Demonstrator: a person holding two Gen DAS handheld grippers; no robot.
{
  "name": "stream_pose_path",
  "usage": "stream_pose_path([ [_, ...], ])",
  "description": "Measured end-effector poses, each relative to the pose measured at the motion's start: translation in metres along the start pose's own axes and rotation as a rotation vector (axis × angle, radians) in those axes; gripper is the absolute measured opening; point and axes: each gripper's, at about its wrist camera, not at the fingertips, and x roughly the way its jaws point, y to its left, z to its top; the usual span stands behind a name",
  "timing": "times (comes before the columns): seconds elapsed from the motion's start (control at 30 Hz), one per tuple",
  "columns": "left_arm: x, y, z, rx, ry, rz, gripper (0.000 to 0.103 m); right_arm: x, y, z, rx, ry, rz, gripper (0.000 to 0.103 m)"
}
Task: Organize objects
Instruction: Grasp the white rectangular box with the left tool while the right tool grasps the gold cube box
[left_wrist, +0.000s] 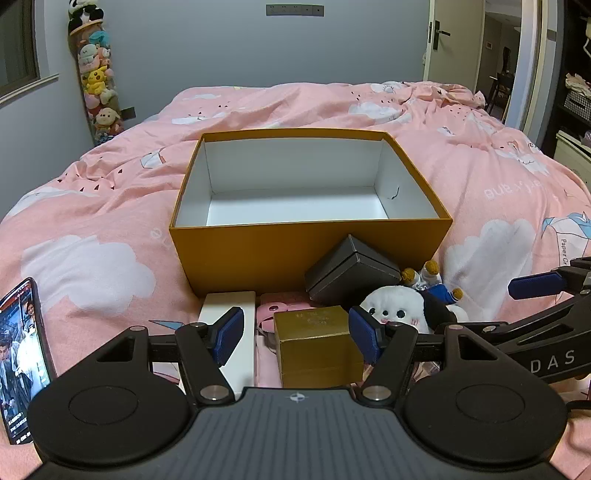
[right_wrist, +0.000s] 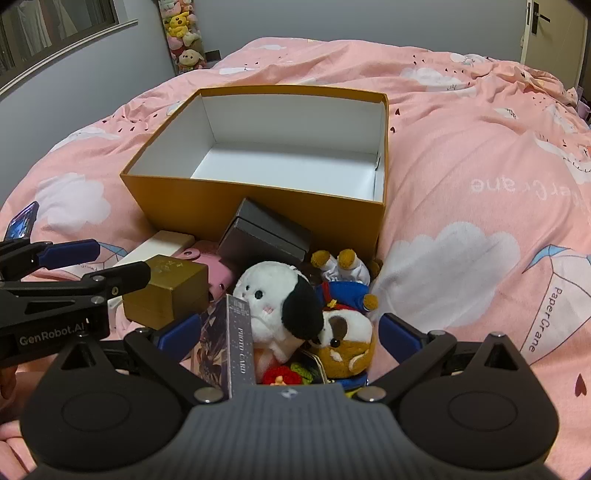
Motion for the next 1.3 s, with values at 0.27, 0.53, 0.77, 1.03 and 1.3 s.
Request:
stream_pose_path([
  [0.27, 0.002, -0.002, 0.001, 0.006, 0.015, -0.001, 0.076, 0.001, 0.0, 0.001, -0.001, 0.007, 0.0, 0.102],
  [0.53, 0.004, 0.003, 0.0, 0.008, 0.038, -0.014, 0.069, 0.003, 0.0, 0.001, 0.0, 0.017, 0.003, 0.102],
  [0.77, 0.0, 0.019, 0.002, -0.018, 0.091, -0.049, 0.069, 0.003, 0.001, 0.006, -0.014, 0.022, 0.071, 0.094],
  [1.03, 0.008, 0.046, 0.007, -0.068, 0.155, -0.06, 0.067, 0.017, 0.026, 0.029, -0.118, 0.09, 0.264, 0.072],
  [1.3, 0.028, 0.064, 0.004, -0.107, 0.196, 0.027, 0.062, 0.049, 0.049, 0.046, -0.054, 0.206, 0.337, 0.085],
])
